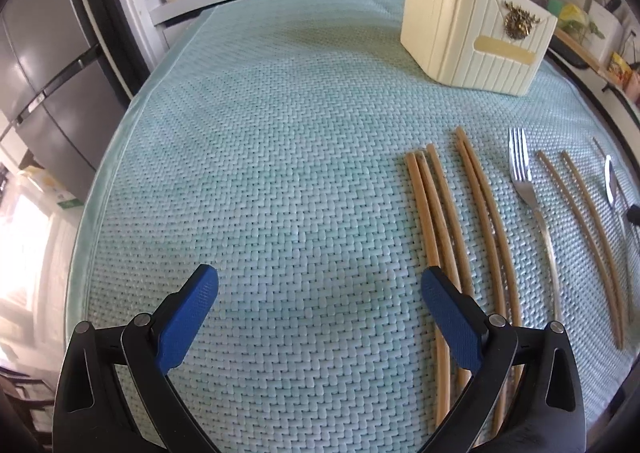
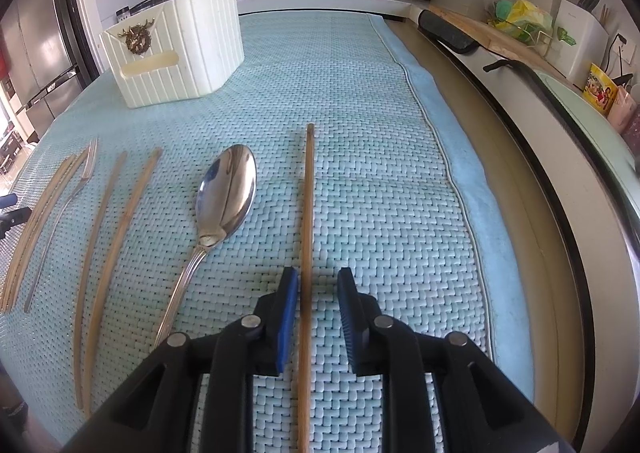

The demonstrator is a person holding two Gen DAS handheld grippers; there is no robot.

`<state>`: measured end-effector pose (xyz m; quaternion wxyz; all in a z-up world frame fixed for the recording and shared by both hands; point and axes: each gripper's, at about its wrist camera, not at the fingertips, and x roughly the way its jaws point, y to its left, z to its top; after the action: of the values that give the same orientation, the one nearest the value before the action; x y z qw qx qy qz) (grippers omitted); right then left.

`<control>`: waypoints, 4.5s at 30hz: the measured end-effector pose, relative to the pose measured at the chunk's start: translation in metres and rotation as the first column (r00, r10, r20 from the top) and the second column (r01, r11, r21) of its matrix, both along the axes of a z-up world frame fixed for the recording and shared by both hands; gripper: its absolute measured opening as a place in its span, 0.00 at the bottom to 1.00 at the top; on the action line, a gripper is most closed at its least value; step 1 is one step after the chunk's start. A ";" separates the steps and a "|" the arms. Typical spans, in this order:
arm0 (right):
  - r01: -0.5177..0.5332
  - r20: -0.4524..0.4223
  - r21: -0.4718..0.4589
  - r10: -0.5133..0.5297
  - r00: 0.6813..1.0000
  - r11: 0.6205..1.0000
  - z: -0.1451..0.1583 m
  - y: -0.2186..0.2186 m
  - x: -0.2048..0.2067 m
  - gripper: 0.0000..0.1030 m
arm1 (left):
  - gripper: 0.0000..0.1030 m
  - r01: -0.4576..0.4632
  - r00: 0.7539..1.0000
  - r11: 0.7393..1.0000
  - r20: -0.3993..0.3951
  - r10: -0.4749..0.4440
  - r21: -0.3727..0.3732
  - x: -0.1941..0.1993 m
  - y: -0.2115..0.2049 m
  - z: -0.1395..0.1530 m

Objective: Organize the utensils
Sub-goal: 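Close the left tool on a wooden chopstick while the right tool holds its chopstick, then lift both chopsticks, carry them over the cream holder and open both tools inside, then move both open tools back down over the remaining utensils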

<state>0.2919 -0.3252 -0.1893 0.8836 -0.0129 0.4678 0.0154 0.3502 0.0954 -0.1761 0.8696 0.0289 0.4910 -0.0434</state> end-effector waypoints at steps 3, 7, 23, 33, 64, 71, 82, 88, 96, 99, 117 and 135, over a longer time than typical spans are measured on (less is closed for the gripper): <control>0.000 0.001 0.001 0.000 1.000 1.000 0.000 0.000 0.000 0.21 | 0.98 0.012 1.000 1.000 -0.015 -0.012 -0.006 0.003 -0.003 -0.001; 0.000 0.002 0.001 0.000 1.000 1.000 0.000 0.002 0.000 0.21 | 0.98 0.054 0.998 0.997 -0.017 -0.053 0.048 0.004 -0.016 -0.008; -0.027 0.022 0.002 0.027 0.999 1.000 0.000 -0.004 0.019 0.31 | 1.00 0.033 0.999 0.999 0.015 -0.032 -0.015 0.033 -0.010 -0.020; -0.088 0.077 0.027 0.086 0.993 0.996 -0.005 -0.002 0.077 0.31 | 1.00 -0.009 0.999 1.000 0.050 0.010 -0.020 0.060 -0.002 -0.023; -0.210 0.371 0.237 0.111 0.922 0.949 0.131 0.010 0.032 0.06 | 0.04 0.170 0.917 0.952 0.393 -0.059 -0.254 -0.006 -0.006 0.121; -0.264 0.497 0.208 0.131 0.858 0.942 0.177 0.027 -0.005 0.06 | 0.04 0.240 0.882 0.921 0.466 -0.075 -0.306 -0.025 -0.013 0.156; -0.305 0.572 0.194 0.145 0.807 0.932 0.215 0.059 0.024 0.06 | 0.04 0.274 0.865 0.886 0.498 -0.058 -0.373 0.018 -0.022 0.203; -0.307 0.638 0.212 0.106 0.763 0.928 0.245 0.084 0.085 0.06 | 0.04 0.276 0.850 0.883 0.526 -0.039 -0.381 0.069 -0.034 0.243; -0.318 0.749 0.247 0.028 0.663 0.915 0.285 0.107 0.170 0.06 | 0.04 0.252 0.815 0.911 0.579 -0.018 -0.327 0.136 -0.055 0.278; -0.312 0.767 0.228 0.027 0.641 0.922 0.279 0.115 0.200 0.06 | 0.04 0.231 0.827 0.918 0.562 -0.012 -0.322 0.162 -0.066 0.266; -0.255 0.336 0.235 0.168 0.927 0.938 0.136 0.130 0.290 0.08 | 0.19 0.154 0.967 0.954 0.237 -0.092 -0.259 0.232 -0.119 0.132; -0.220 0.360 0.110 0.167 0.918 0.969 0.166 0.103 0.082 0.85 | 1.00 -0.048 0.949 0.997 0.314 0.029 0.052 -0.029 -0.036 0.116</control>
<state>0.3743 -0.2225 -0.0230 0.9449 0.0040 0.2983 0.1350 0.3216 0.0596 -0.0598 0.9358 0.0516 0.3487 -0.0065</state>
